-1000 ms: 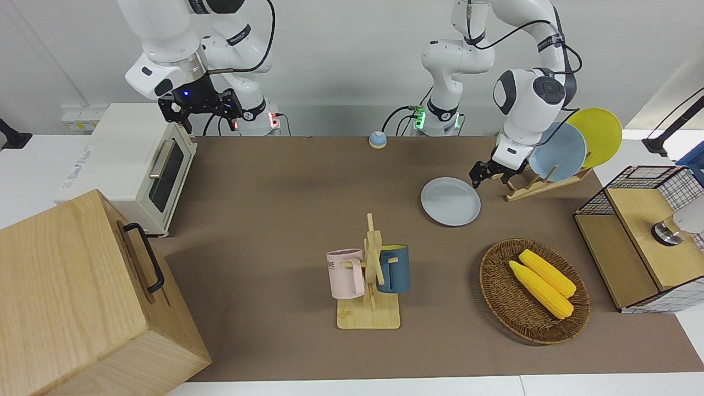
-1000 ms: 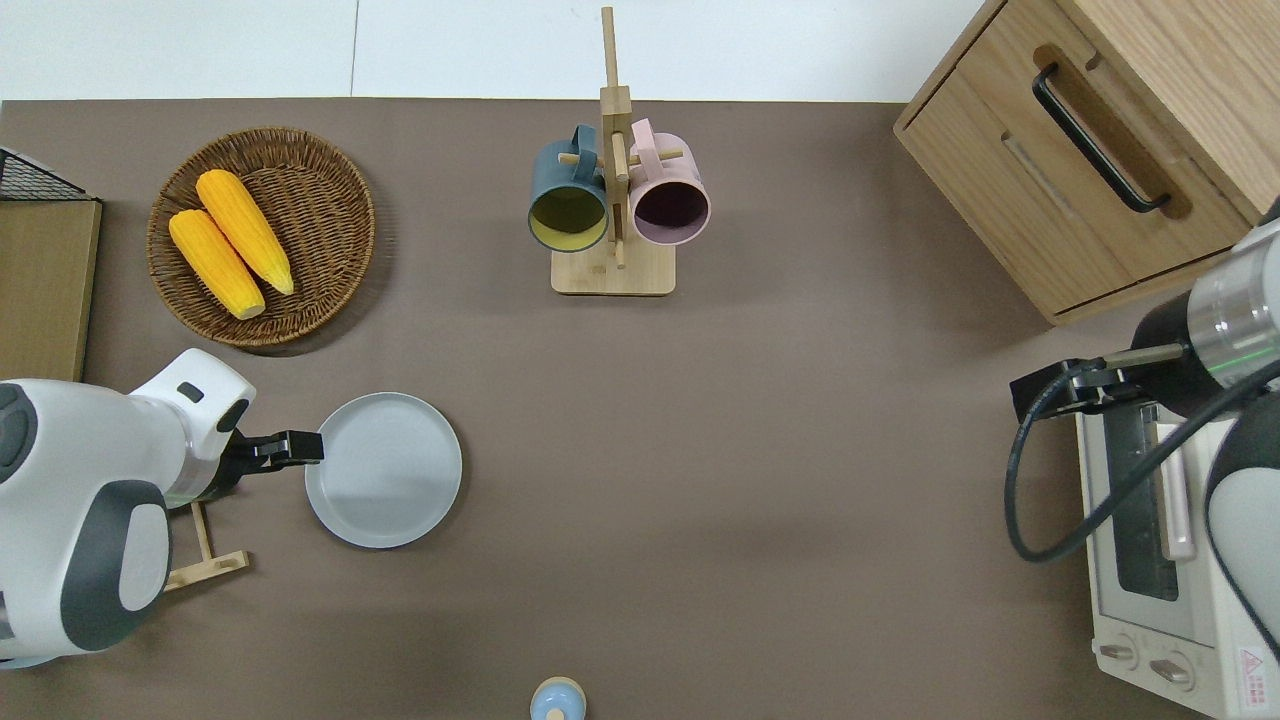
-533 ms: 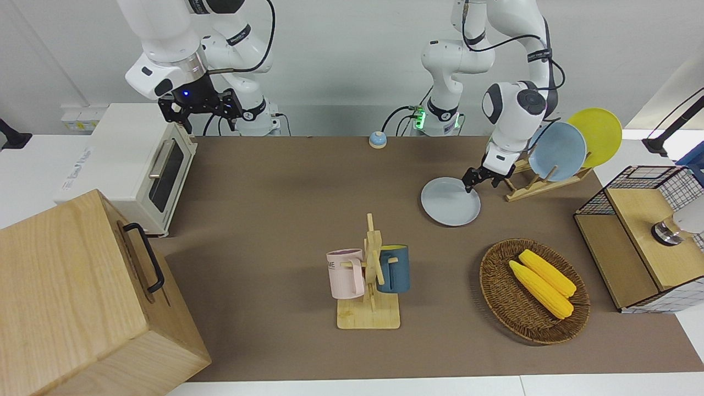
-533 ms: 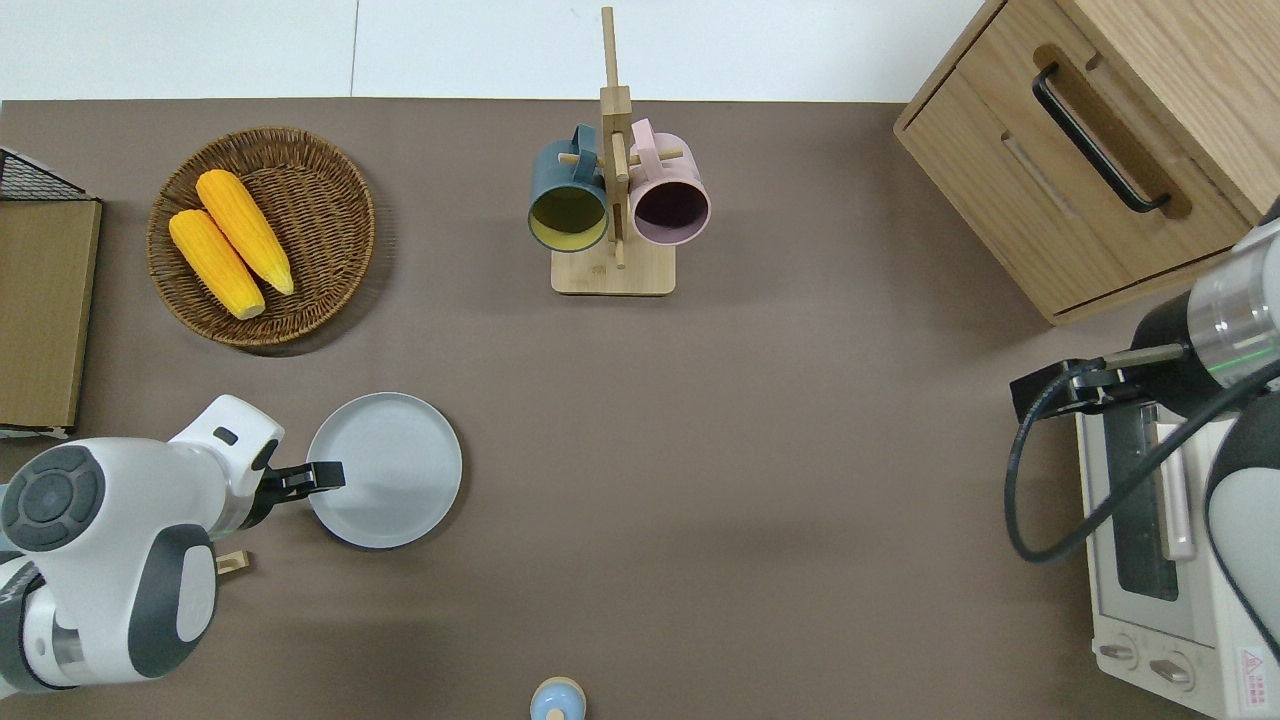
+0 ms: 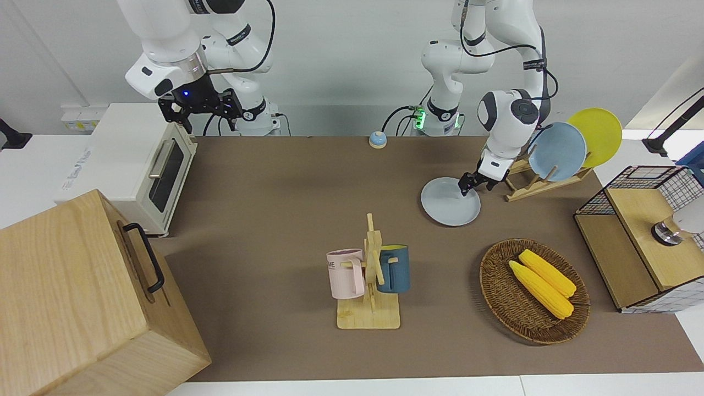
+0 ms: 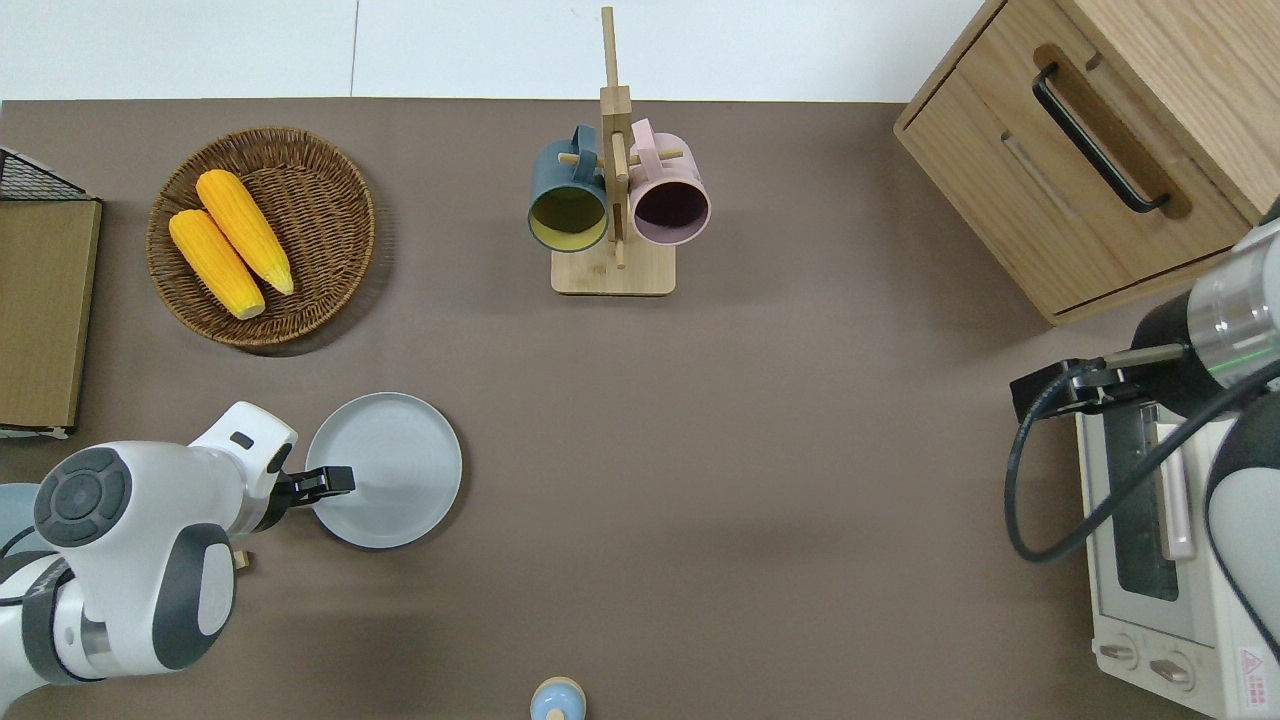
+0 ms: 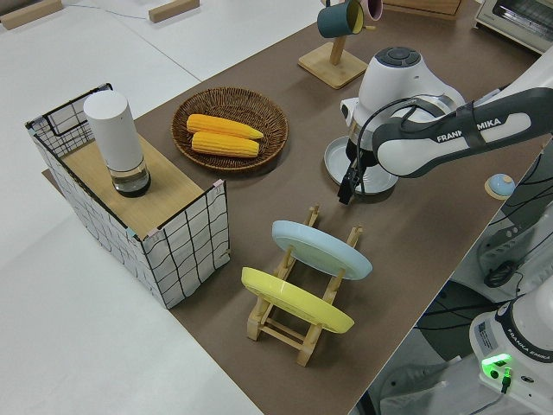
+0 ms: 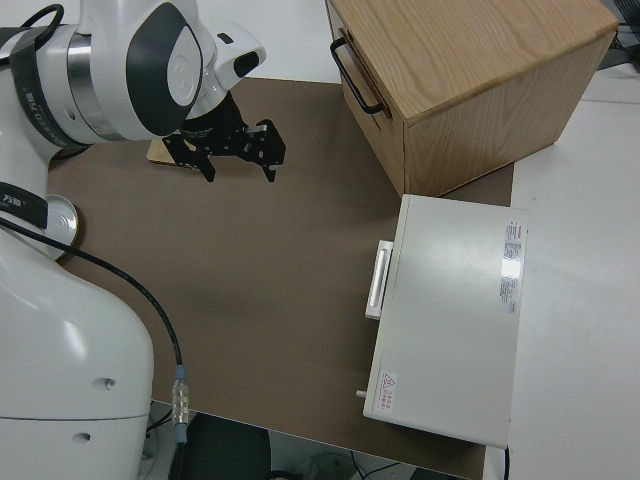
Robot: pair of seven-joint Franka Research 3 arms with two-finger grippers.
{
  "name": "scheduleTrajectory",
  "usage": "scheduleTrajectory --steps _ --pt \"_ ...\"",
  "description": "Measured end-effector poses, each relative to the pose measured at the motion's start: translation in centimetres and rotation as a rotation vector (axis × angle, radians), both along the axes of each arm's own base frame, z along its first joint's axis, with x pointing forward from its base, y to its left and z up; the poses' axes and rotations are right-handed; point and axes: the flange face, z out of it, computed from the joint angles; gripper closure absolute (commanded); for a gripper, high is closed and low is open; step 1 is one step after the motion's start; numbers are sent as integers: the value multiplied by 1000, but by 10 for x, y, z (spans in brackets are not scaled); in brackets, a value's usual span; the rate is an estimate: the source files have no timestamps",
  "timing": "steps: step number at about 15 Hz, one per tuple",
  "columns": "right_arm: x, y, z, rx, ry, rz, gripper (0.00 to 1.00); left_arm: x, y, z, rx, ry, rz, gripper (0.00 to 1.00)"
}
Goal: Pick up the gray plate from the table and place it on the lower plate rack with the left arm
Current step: 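Close the left gripper on the gray plate's rim nearest the robot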
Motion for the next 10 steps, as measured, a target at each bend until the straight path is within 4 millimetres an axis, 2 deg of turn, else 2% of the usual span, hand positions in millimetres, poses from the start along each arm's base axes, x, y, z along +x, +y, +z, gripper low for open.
scheduleTrajectory --steps 1,7,10 --pt "0 0 0 0 0 0 17 0 0 -2 -1 1 3 997" --pt "0 0 0 0 0 0 17 0 0 -5 -7 8 15 1000" --pt "0 0 0 0 0 0 17 1 -2 0 -14 -3 18 1000"
